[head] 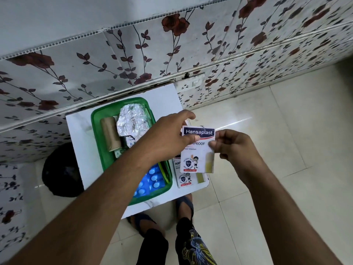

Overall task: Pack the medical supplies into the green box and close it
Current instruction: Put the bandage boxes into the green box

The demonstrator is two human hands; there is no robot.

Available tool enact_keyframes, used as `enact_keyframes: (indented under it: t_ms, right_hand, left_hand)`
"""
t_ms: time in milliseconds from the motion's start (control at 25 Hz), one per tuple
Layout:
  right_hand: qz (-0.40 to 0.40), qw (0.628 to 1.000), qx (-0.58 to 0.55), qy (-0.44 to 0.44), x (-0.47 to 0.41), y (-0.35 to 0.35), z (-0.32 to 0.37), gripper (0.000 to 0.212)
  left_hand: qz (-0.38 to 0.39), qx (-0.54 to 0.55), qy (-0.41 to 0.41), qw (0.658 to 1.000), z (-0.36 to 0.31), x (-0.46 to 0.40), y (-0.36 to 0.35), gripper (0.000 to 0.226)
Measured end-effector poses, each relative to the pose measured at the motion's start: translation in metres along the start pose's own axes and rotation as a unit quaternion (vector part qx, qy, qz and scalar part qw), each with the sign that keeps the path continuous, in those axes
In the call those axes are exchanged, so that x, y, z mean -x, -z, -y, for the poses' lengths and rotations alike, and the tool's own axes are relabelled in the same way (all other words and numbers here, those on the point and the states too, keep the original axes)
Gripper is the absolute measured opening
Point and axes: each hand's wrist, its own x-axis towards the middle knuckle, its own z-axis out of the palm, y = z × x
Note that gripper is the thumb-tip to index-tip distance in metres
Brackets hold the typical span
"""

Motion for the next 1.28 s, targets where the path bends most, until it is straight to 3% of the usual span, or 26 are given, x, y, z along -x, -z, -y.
enact_keyframes:
  t_ms: [160,240,320,440,600,800,1000,1120,1280]
  right_hand:
    - [0.066,0.995,-0.071,0.04,0.011,-0.015,0.029,0.011]
    - [0.038,0.999,-0.008,0.038,0.005,-0.025,0.028,0.014]
    - [-0.018,0.99,0.139,0.019,-0.005,-0.031,0.011,0.018]
    - [-0.036,0.944,0.326,-0.022,-0.016,-0.041,-0.02,0.041]
    - [-0.038,0.918,0.394,-0.029,-0.019,-0.049,-0.041,0.067]
    - [-0.08,0.904,0.421,-0.007,-0.017,-0.056,-0.043,0.048]
    - [-0.121,0.922,0.368,-0.004,-0.012,-0.056,-0.04,0.026]
    - [-0.154,0.948,0.277,0.019,-0.003,-0.043,-0.019,0.012]
    - [-0.207,0.966,0.067,0.143,0.034,-0.038,0.044,0.013]
  left_hand:
    - [-0.163,0.18,0.059,0.968,0.009,0.039,0.048,0.029]
    - [-0.263,0.191,0.091,0.941,0.033,0.059,0.079,0.029]
    - [-0.314,0.15,0.124,0.929,0.059,0.065,0.091,0.027]
    - [-0.333,0.03,0.163,0.928,0.089,0.052,0.08,0.03]
    - [-0.341,-0.122,0.126,0.924,0.101,0.046,0.068,0.04]
    - [-0.301,-0.274,0.043,0.912,0.109,0.063,0.054,0.034]
    - [-0.245,-0.327,0.027,0.912,0.116,0.065,0.046,0.041]
    - [-0.303,-0.254,0.021,0.918,0.117,0.071,0.051,0.035]
    - [-0.383,-0.146,0.043,0.911,0.134,0.092,0.057,0.03]
